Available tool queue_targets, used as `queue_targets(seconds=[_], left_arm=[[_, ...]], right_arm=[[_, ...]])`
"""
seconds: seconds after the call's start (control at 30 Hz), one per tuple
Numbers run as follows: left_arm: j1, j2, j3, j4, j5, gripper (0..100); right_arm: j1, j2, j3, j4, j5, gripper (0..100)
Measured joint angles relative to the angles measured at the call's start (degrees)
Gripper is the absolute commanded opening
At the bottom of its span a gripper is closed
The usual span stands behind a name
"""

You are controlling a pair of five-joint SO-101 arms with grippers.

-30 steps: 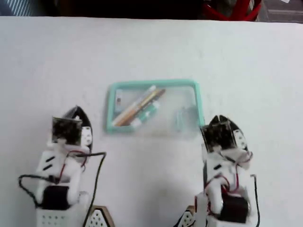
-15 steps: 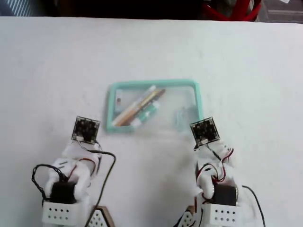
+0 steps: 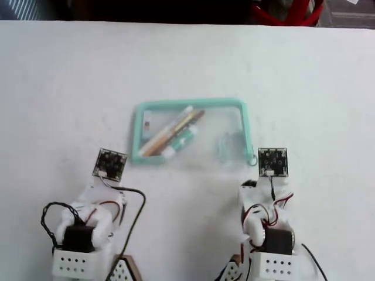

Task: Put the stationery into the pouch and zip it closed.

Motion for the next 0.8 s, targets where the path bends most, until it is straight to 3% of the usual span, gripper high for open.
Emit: queue_targets(seconds=[0.27,0.8], left_arm=[[0.00,0.00,0.00,0.00,9.67,2],[0.00,0.00,0.00,0.00,10.29,3]], right_arm=[[0.00,0.00,0.00,5.80,0.00,2.4],[0.00,0.00,0.00,5.80,0.00,2.4]])
